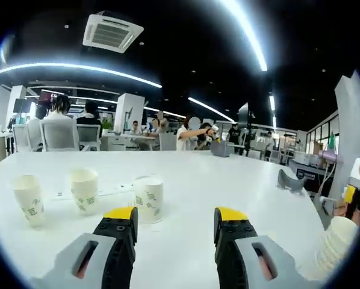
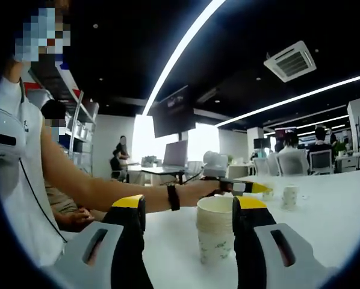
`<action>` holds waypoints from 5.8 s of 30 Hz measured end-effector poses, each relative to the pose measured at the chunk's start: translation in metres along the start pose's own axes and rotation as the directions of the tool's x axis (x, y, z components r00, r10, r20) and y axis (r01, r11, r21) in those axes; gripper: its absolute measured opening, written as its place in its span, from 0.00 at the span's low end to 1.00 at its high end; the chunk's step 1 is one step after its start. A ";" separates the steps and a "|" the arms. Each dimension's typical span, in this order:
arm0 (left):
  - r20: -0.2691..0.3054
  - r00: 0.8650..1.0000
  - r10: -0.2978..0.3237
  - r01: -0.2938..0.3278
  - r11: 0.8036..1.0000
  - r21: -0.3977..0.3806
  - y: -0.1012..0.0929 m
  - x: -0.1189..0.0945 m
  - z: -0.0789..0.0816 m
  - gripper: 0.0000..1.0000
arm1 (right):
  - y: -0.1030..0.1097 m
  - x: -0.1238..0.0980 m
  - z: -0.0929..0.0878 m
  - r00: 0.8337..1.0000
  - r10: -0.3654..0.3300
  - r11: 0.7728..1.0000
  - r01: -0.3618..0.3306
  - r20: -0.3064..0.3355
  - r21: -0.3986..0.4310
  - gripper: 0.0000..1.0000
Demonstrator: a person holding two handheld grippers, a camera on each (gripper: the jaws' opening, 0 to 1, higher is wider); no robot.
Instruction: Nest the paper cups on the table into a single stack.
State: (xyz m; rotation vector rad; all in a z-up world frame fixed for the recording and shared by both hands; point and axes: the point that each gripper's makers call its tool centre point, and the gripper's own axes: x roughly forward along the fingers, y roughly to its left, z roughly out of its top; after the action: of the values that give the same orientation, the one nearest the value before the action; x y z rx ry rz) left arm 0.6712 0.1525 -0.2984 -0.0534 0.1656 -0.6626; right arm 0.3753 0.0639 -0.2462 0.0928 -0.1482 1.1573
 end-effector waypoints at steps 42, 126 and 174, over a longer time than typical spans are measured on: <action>-0.242 0.962 0.125 -0.082 0.980 0.181 0.037 0.111 -0.022 0.41 | -0.027 -0.054 0.036 0.988 -0.138 0.989 0.141 0.069 -0.039 0.60; 0.353 0.910 -0.218 0.180 0.974 0.139 -0.190 -0.199 0.099 0.40 | -0.021 -0.016 0.031 0.988 -0.088 0.996 0.086 0.125 0.022 0.53; 0.362 0.908 -0.213 0.170 0.974 0.147 -0.230 -0.210 0.068 0.40 | -0.004 -0.011 0.041 0.972 -0.013 0.997 -0.004 0.235 0.071 0.06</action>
State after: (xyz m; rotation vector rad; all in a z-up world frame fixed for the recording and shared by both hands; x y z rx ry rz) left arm 0.3801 0.1011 -0.1794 -0.0882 -0.2513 -0.8448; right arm 0.3719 0.0460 -0.2079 0.2941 -0.3166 1.1448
